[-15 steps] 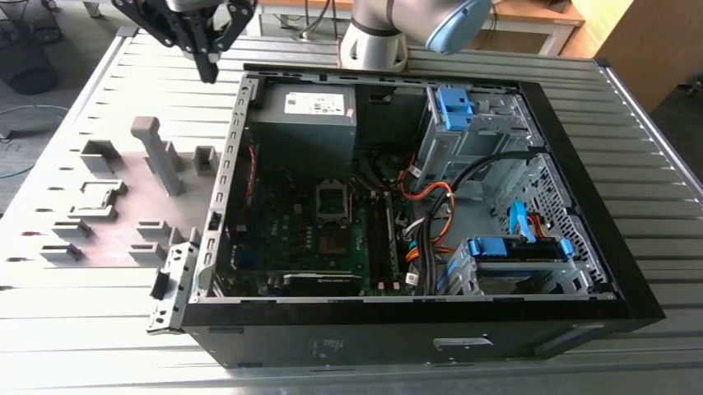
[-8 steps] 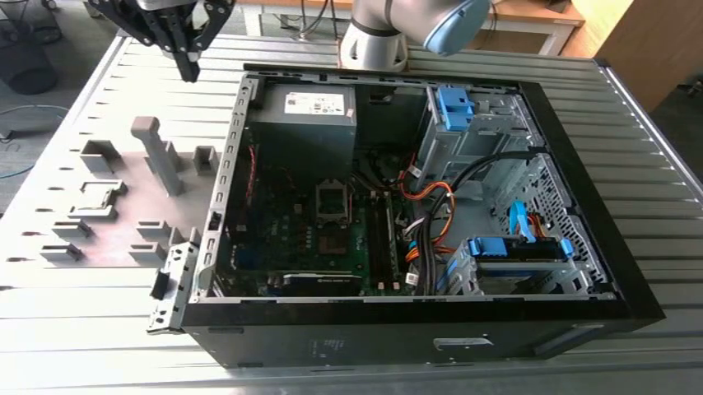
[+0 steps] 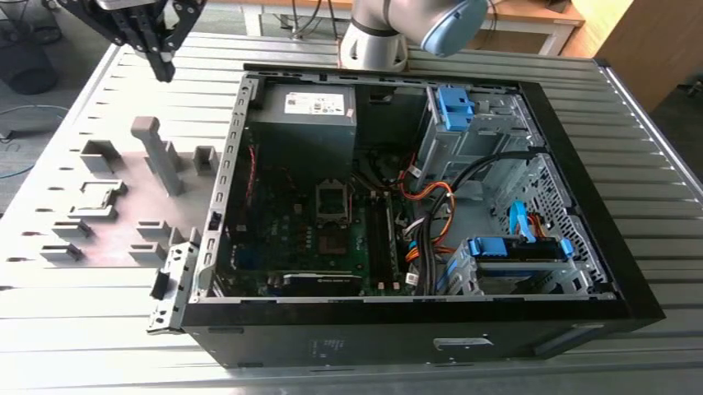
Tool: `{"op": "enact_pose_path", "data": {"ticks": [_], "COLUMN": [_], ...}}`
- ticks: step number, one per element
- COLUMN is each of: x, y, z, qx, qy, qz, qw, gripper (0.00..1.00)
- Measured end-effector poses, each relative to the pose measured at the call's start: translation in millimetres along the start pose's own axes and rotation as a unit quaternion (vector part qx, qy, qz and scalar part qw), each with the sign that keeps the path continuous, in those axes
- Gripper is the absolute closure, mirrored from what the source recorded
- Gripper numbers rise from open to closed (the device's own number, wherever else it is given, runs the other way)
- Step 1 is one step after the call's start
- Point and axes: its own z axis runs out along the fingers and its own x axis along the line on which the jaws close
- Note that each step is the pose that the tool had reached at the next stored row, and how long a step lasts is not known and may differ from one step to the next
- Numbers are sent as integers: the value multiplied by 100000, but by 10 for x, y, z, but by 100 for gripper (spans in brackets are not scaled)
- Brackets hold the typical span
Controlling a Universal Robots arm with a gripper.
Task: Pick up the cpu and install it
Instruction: 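Reach for the cpu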
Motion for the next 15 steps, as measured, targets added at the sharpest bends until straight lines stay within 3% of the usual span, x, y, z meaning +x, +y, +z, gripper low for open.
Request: {"op": "enact_pose_path", "data": {"ticks": [7, 15], "x": [256, 498], "y": [-19, -40], "z": [26, 86], "qx": [-1, 3], "qy": [2, 3], "qz": [1, -2], "qw": [100000, 100000], "gripper": [89, 89]}}
